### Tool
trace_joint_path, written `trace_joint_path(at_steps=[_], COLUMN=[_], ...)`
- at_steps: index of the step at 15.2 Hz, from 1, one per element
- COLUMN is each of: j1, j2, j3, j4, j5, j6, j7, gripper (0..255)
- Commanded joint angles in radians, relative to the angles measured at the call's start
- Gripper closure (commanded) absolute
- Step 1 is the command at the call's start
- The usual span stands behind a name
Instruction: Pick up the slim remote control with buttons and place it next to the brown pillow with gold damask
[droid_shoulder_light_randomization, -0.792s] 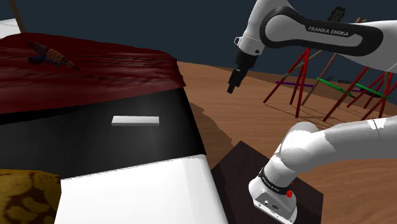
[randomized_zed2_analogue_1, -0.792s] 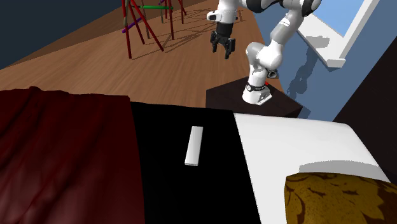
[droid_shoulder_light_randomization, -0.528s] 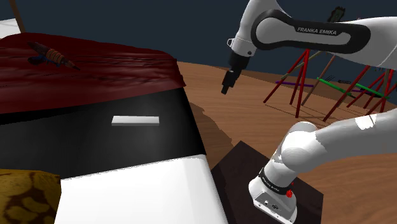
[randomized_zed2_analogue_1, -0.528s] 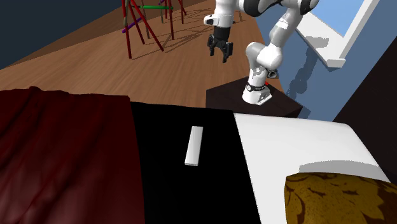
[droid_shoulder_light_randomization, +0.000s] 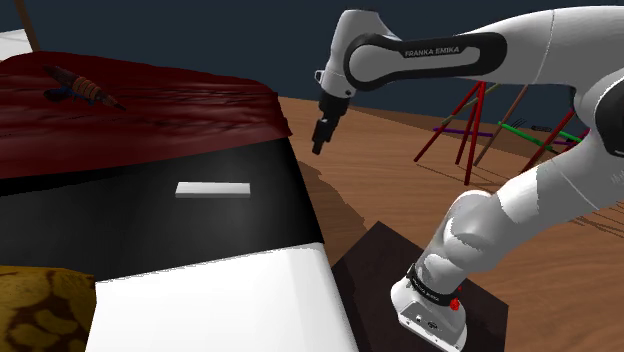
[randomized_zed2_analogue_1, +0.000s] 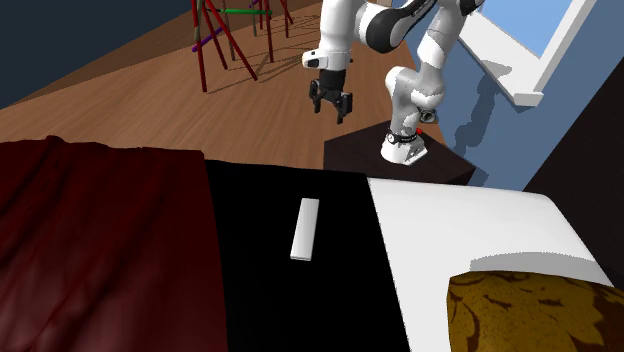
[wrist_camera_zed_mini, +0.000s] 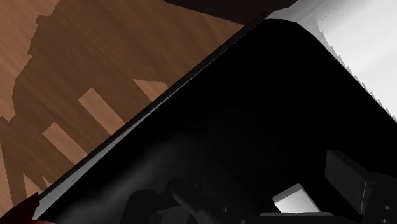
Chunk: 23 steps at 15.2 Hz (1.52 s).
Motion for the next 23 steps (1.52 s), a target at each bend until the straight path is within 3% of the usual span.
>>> trace_joint_path(at_steps=[1,12,23], j1=[0.014,0.077,0.165], j2=[0.073,0.471,0.869], j3=[0.013,0.082,0.134], j4=[0.033,0.293,0.669], j5=[0.002,-0.026,-0.105], j6=[0.037,0.157,0.155], j7=[-0.009,-0.052,-0.081], gripper=[0,0,0])
